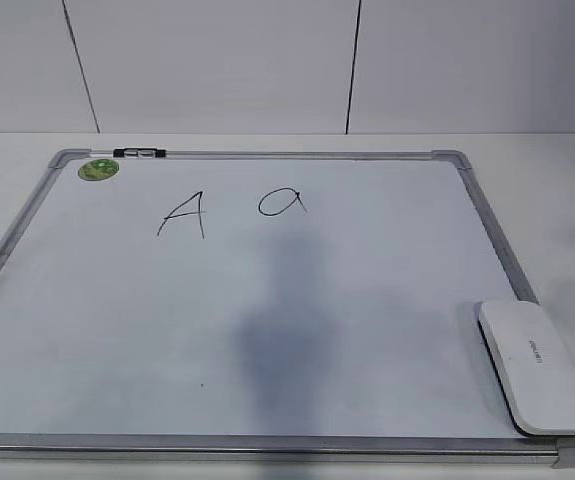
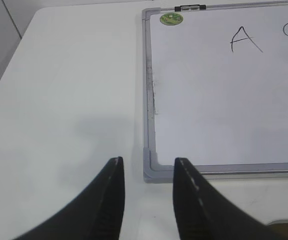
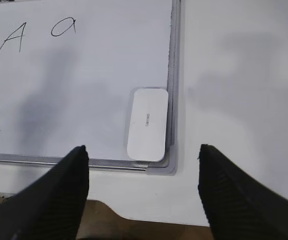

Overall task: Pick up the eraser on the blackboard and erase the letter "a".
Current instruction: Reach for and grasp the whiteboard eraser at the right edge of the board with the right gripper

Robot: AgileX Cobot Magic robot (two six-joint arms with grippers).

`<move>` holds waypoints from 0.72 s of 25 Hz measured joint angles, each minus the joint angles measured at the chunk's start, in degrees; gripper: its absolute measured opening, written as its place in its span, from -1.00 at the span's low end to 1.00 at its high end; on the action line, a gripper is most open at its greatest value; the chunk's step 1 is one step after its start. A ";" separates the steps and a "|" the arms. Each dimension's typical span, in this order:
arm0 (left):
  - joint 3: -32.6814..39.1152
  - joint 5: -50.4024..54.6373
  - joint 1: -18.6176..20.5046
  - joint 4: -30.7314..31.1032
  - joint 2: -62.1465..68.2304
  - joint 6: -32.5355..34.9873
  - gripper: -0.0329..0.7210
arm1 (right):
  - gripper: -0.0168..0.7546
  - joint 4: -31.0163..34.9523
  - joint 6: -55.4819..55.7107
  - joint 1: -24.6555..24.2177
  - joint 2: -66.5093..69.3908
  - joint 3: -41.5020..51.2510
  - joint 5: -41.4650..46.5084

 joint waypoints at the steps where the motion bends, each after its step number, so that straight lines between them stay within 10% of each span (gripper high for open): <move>1: 0.00 0.00 0.00 0.00 0.00 0.00 -0.29 | 0.44 0.20 0.00 0.00 0.66 0.00 0.00; 18: 0.00 0.00 0.00 0.00 0.00 0.00 -0.29 | 0.56 7.70 -7.03 0.00 17.90 0.00 -0.32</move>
